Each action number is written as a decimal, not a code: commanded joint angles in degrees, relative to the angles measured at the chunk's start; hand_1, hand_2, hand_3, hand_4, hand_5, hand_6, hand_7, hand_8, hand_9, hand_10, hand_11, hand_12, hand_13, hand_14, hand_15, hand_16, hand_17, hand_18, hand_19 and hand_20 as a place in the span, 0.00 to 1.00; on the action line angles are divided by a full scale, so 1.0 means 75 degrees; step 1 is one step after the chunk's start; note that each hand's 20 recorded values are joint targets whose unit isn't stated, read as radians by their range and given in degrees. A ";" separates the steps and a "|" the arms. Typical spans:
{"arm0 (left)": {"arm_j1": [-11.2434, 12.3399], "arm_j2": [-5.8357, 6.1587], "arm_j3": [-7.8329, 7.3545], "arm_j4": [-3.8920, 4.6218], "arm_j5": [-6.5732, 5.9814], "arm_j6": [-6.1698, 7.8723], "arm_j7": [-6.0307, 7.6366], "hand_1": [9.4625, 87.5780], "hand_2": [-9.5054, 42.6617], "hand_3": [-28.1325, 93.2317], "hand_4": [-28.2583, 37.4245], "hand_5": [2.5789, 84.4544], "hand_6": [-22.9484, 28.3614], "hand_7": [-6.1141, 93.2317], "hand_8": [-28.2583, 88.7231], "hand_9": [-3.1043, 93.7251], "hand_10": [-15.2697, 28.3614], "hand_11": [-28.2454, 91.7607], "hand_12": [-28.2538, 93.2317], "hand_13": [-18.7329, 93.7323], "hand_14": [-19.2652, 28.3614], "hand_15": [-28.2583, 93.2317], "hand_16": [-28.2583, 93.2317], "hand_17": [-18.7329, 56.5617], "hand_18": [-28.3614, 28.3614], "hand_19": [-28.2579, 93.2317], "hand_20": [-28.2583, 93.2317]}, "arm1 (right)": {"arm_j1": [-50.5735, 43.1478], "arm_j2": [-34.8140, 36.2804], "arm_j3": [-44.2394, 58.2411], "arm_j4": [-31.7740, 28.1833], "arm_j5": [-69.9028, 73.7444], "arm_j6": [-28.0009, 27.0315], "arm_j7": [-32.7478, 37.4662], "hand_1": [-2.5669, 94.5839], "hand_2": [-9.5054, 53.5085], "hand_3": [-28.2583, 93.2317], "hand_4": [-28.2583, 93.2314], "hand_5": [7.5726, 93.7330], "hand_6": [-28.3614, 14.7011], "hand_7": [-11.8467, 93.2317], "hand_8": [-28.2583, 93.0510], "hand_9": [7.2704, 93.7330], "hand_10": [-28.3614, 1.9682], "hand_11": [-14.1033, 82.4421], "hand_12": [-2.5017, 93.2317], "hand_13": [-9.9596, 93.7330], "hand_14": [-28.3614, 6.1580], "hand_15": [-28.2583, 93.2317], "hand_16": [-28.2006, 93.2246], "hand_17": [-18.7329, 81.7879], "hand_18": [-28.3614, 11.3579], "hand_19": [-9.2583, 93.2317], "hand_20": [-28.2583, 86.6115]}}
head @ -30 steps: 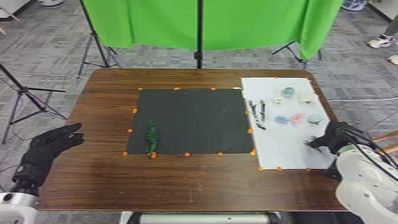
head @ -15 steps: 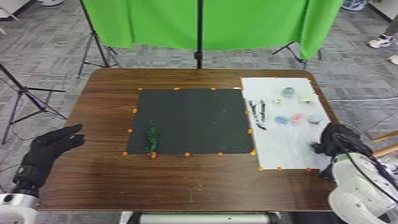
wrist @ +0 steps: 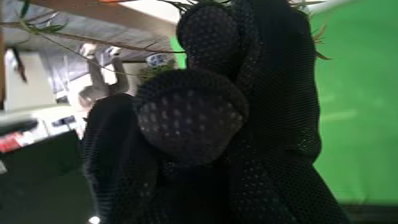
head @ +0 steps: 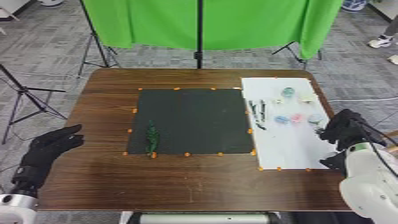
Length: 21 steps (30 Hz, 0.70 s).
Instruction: Arrange flowers
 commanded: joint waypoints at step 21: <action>0.0174 0.0053 -0.0164 -0.0123 0.0038 -0.0277 -0.0318 0.29 0.15 0.75 0.17 0.55 0.56 0.17 0.19 0.53 0.70 0.38 0.32 0.51 0.81 0.41 0.23 0.39 0.77 0.41 0.42 | 0.6729 -0.0834 -0.6834 0.0621 0.7645 0.2393 -0.1425 0.98 0.00 0.05 0.58 0.82 0.52 0.36 0.41 1.00 0.58 0.40 0.37 1.00 0.77 0.67 0.37 0.97 0.66 0.86 0.55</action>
